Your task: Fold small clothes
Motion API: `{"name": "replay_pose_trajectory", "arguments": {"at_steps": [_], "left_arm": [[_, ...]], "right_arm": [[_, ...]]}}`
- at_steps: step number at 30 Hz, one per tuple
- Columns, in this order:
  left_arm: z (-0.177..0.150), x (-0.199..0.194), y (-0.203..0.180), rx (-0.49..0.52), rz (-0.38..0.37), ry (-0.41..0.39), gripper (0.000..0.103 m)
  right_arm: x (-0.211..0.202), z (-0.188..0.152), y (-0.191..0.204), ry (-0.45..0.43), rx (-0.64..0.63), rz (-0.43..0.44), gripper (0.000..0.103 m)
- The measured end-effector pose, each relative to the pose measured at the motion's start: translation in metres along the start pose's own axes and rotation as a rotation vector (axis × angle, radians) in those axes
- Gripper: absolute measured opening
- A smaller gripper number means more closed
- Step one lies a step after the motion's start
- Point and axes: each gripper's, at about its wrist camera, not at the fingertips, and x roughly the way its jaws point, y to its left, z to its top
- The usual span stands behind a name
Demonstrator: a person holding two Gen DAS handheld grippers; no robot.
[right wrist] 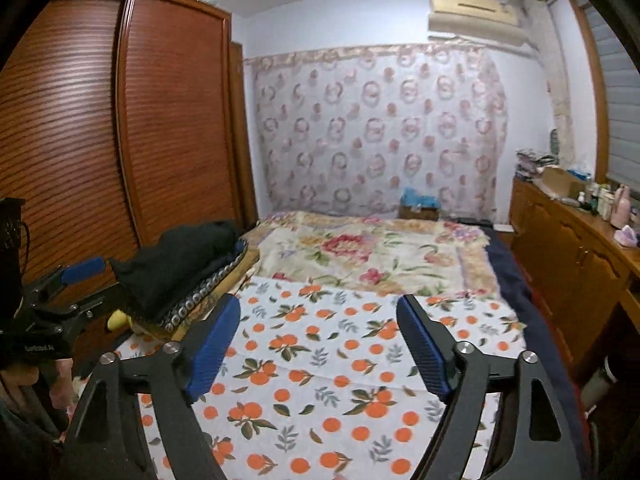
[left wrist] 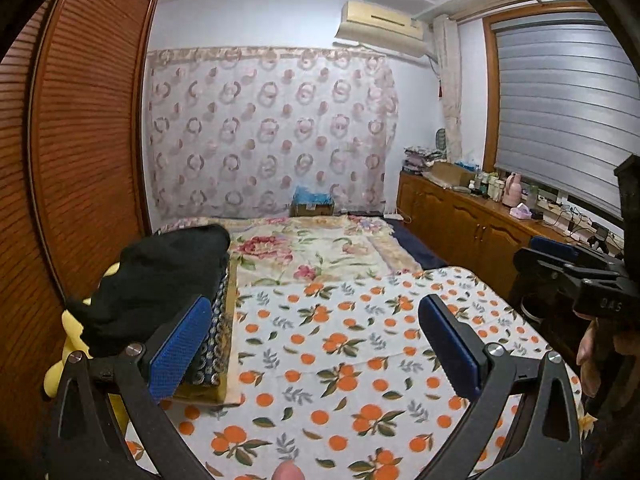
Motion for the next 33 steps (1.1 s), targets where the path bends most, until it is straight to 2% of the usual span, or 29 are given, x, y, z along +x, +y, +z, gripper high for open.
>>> {"name": "replay_pose_trajectory", "arguments": {"at_steps": [8, 11, 14, 18, 33], "left_arm": [[0.02, -0.012, -0.022, 0.014, -0.013, -0.016, 0.103], [0.021, -0.015, -0.026, 0.021, 0.005, -0.027, 0.103], [0.022, -0.015, -0.033, 0.035, 0.033, -0.026, 0.103], [0.02, -0.012, -0.034, 0.027, 0.022, -0.011, 0.103], [0.017, -0.009, -0.031, 0.018, 0.022, -0.001, 0.103]], "right_arm": [[-0.047, -0.002, 0.006, -0.059, 0.038, -0.076, 0.086], [-0.054, -0.01, 0.013, -0.071, 0.041, -0.097, 0.086], [-0.054, -0.015, 0.015, -0.077, 0.043, -0.106, 0.086], [-0.044, -0.016, 0.014, -0.071, 0.047, -0.108, 0.086], [-0.049, -0.015, 0.0, -0.076, 0.041, -0.102, 0.087]]}}
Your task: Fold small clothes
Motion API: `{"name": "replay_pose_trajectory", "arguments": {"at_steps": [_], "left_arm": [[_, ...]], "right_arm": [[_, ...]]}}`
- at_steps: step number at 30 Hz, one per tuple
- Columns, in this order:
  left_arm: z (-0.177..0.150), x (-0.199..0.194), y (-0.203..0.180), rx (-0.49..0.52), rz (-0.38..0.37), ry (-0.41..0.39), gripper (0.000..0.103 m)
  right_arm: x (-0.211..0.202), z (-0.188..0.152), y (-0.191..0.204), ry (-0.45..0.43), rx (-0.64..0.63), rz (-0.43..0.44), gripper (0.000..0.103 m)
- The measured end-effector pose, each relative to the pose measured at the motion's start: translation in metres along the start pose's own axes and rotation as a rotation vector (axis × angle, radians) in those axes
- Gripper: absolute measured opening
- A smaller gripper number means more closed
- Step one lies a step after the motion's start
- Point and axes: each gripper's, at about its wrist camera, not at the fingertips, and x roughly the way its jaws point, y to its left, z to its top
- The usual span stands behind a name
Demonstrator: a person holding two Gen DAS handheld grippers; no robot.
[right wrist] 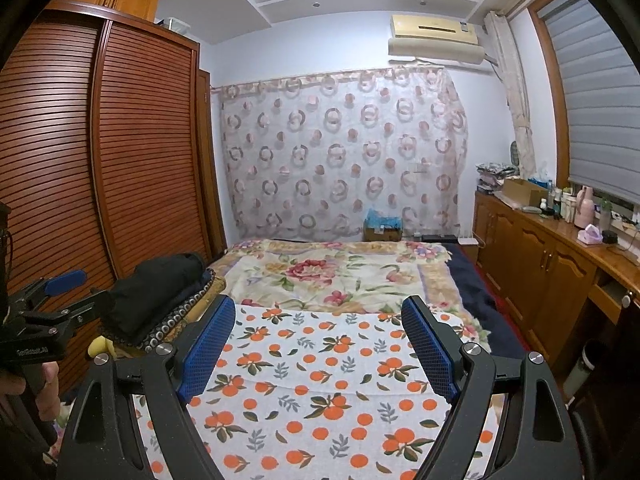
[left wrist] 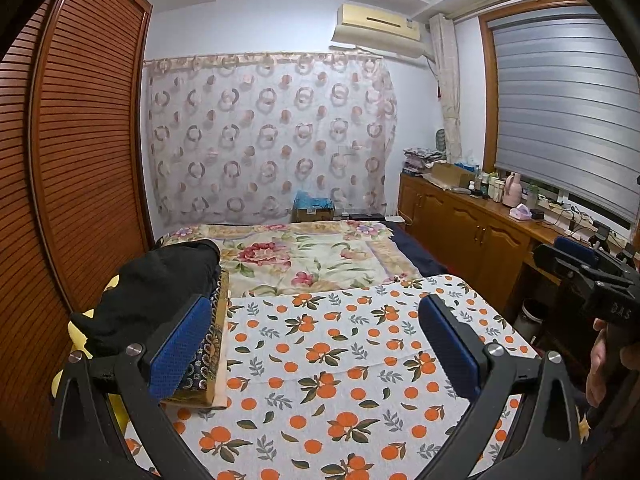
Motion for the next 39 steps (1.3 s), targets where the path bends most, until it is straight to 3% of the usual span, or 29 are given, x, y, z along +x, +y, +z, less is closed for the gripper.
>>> {"name": "replay_pose_trajectory", "arguments": {"at_steps": [39], "left_arm": [[-0.008, 0.001, 0.001, -0.012, 0.012, -0.007, 0.103]], "right_arm": [[0.004, -0.003, -0.019, -0.007, -0.023, 0.017, 0.087]]}}
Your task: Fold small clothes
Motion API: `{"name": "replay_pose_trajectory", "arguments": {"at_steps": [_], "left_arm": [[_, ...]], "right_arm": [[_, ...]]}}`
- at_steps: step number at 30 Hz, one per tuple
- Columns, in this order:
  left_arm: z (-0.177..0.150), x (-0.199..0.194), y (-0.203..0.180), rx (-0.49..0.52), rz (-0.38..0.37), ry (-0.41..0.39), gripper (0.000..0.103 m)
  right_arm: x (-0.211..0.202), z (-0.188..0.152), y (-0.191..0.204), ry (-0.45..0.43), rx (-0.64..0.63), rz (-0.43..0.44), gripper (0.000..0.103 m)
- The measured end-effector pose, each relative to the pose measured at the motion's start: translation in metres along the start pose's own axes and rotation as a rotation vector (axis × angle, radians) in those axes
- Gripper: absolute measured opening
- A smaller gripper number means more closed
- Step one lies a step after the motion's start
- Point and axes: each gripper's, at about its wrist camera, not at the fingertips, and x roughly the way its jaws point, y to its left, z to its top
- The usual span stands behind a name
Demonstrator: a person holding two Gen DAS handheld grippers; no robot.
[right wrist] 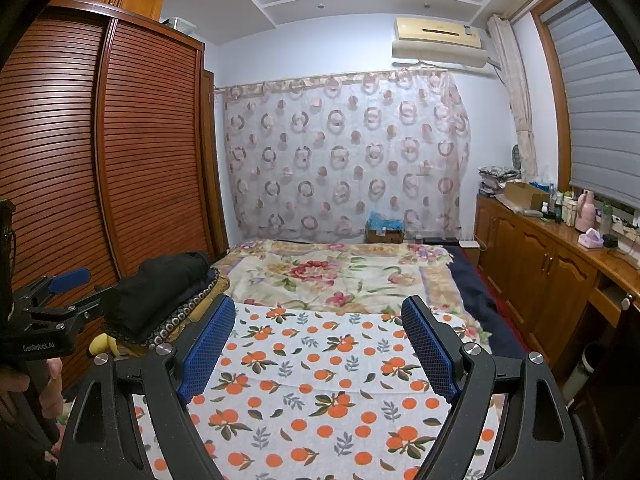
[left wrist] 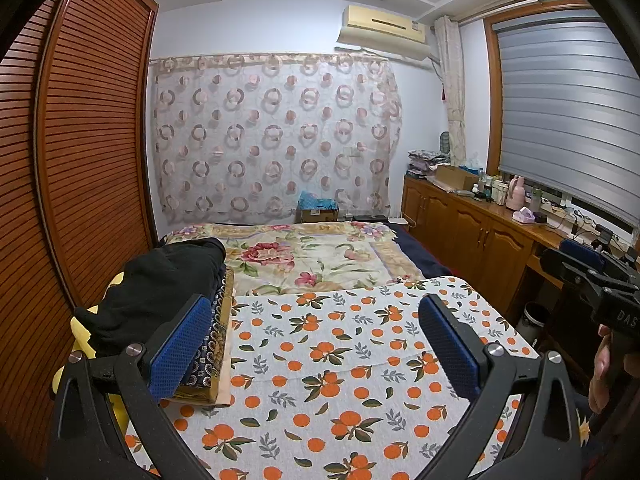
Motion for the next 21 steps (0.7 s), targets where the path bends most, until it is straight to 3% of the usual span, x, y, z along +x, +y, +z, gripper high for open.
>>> {"name": "replay_pose_trajectory", "arguments": {"at_steps": [21], "left_arm": [[0.0, -0.0009, -0.0021, 0.002, 0.001, -0.001, 0.103]], "right_arm": [[0.0012, -0.0019, -0.0053, -0.004, -0.009, 0.0, 0.087]]}}
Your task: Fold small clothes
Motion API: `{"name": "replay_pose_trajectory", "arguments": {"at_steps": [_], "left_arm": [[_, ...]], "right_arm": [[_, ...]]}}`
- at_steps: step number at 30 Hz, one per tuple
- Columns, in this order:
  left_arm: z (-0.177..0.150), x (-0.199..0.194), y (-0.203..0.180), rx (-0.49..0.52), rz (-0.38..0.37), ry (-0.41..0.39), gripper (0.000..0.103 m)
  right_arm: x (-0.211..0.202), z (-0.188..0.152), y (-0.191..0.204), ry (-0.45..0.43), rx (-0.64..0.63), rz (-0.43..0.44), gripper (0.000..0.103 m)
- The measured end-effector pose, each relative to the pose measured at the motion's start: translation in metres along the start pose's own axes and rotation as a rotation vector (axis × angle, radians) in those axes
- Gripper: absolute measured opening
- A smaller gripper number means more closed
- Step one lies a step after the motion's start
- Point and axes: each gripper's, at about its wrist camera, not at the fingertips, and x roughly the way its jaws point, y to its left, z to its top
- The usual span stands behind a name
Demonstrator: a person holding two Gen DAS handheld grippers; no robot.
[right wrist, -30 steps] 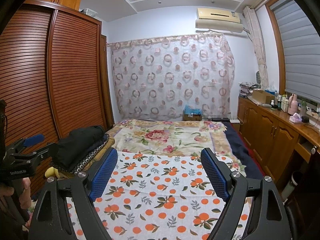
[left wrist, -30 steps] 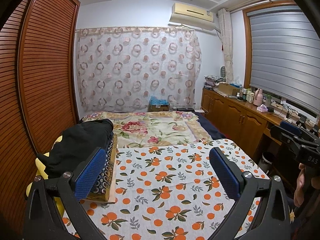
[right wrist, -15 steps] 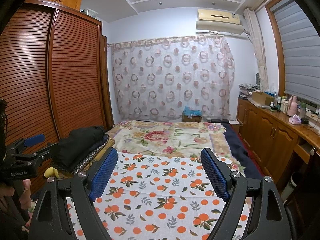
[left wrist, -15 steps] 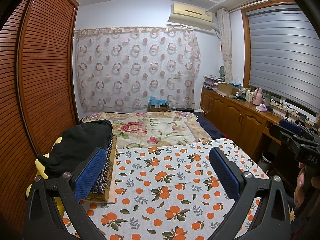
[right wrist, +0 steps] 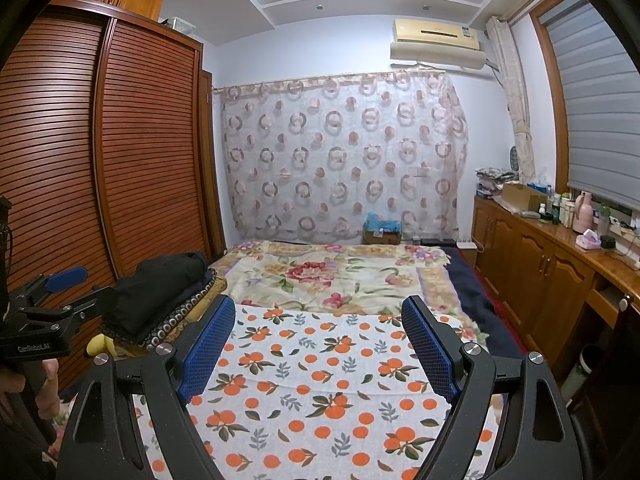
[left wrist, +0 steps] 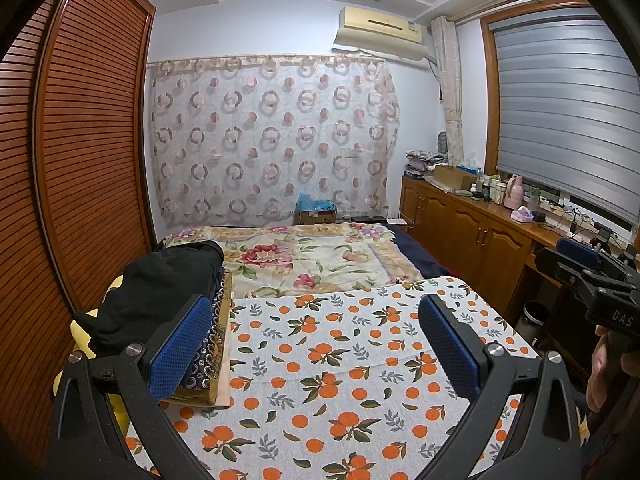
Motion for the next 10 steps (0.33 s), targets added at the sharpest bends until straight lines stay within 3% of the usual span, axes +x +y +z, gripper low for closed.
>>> {"name": "replay_pose_trajectory", "arguments": {"at_steps": [10], "left_arm": [[-0.0005, 0.0001, 0.0002, 0.0, 0.001, 0.0, 0.103]], "right_arm": [[-0.0006, -0.001, 0.0003, -0.002, -0.004, -0.002, 0.087]]}}
